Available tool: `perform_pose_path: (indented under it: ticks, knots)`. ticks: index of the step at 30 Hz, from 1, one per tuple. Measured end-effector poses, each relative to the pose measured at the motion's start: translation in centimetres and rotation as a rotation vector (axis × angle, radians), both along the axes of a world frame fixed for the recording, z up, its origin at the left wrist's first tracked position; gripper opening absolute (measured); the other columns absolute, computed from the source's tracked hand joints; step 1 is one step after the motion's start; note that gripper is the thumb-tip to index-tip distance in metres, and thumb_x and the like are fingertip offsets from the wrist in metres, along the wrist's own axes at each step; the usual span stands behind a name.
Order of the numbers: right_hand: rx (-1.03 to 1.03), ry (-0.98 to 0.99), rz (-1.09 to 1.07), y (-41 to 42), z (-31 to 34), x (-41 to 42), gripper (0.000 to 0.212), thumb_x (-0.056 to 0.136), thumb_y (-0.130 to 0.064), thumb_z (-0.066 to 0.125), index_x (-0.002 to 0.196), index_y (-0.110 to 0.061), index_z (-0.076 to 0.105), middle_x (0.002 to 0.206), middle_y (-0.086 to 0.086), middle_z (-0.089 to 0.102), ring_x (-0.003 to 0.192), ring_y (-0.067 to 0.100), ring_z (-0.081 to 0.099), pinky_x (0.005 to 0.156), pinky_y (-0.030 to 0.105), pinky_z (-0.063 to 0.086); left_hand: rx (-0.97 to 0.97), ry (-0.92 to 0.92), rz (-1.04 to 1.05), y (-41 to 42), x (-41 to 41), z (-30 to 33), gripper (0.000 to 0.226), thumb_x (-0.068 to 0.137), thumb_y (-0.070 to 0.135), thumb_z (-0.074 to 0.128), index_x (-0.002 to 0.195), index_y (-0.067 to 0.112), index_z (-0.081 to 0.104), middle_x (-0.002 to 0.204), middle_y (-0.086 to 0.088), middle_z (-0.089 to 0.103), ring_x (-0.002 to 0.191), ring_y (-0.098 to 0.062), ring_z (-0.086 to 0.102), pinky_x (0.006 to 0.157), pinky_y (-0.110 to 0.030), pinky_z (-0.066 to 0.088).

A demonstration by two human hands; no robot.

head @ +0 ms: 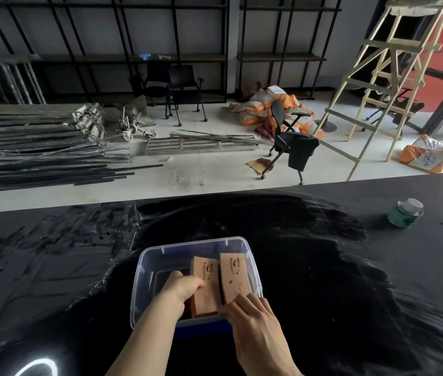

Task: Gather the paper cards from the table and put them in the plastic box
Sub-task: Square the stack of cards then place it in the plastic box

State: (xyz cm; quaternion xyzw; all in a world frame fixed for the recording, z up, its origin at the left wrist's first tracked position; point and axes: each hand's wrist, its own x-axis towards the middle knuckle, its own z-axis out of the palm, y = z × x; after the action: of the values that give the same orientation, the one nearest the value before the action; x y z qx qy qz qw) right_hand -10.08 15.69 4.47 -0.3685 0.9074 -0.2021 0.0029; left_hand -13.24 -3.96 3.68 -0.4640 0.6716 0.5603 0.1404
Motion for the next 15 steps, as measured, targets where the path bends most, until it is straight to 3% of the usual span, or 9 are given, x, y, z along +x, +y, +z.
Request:
perform_pose_path:
  ticks: [4, 7, 9, 11, 13, 15]
  knots:
    - [0.026, 0.014, -0.022, -0.1, 0.3, 0.1, 0.035, 0.06, -0.023, 0.099, 0.087, -0.03, 0.078, 0.087, -0.014, 0.075, 0.082, 0.013, 0.072, 0.068, 0.025, 0.062, -0.05, -0.004, -0.048, 0.7, -0.3, -0.2, 0.031, 0.089, 0.015, 0.072, 0.103, 0.014, 0.044, 0.079, 0.0, 0.054, 0.068, -0.012, 0.049, 0.059, -0.029, 0.037]
    - [0.039, 0.029, -0.024, -0.3, 0.5, 0.2, 0.034, 0.06, -0.027, 0.098, 0.086, -0.032, 0.079, 0.088, -0.015, 0.075, 0.082, 0.012, 0.073, 0.068, 0.024, 0.062, -0.199, -0.029, -0.158, 0.7, -0.1, 0.0, 0.03, 0.087, 0.028, 0.071, 0.102, 0.018, 0.047, 0.074, 0.007, 0.05, 0.064, -0.007, 0.045, 0.053, -0.025, 0.035]
    - [0.045, 0.021, -0.027, -0.2, 0.5, 0.3, 0.032, 0.061, -0.025, 0.097, 0.086, -0.03, 0.078, 0.087, -0.013, 0.075, 0.082, 0.014, 0.072, 0.069, 0.025, 0.062, -0.364, -0.072, -0.298, 0.6, 0.1, 0.3, 0.036, 0.082, 0.045, 0.069, 0.1, 0.016, 0.056, 0.081, 0.006, 0.06, 0.071, -0.011, 0.057, 0.059, -0.028, 0.047]
    - [0.036, 0.011, -0.025, -0.2, 0.6, 0.2, 0.026, 0.064, -0.022, 0.092, 0.083, -0.028, 0.076, 0.085, -0.011, 0.073, 0.08, 0.016, 0.071, 0.069, 0.027, 0.061, -0.458, -0.093, -0.39, 0.6, 0.2, 0.3, 0.047, 0.08, 0.058, 0.063, 0.102, 0.017, 0.068, 0.096, 0.001, 0.072, 0.087, -0.02, 0.069, 0.077, -0.036, 0.059]
    - [0.013, -0.001, -0.011, -0.3, 0.8, 0.1, 0.012, 0.075, -0.029, 0.08, 0.086, -0.027, 0.074, 0.087, -0.01, 0.07, 0.084, 0.016, 0.068, 0.074, 0.027, 0.059, -0.533, -0.085, -0.448, 0.6, 0.5, 0.2, 0.053, 0.081, 0.065, 0.059, 0.107, 0.02, 0.071, 0.104, -0.001, 0.075, 0.096, -0.024, 0.072, 0.084, -0.037, 0.059]
    - [-0.039, -0.01, -0.015, -0.6, 1.3, -0.4, 0.02, 0.086, -0.043, 0.063, 0.097, -0.028, 0.072, 0.093, -0.012, 0.066, 0.091, 0.013, 0.062, 0.08, 0.026, 0.055, -0.6, -0.066, -0.461, 0.5, 0.7, -0.1, 0.058, 0.085, 0.064, 0.056, 0.118, 0.017, 0.066, 0.115, -0.004, 0.073, 0.106, -0.027, 0.07, 0.084, -0.035, 0.055]
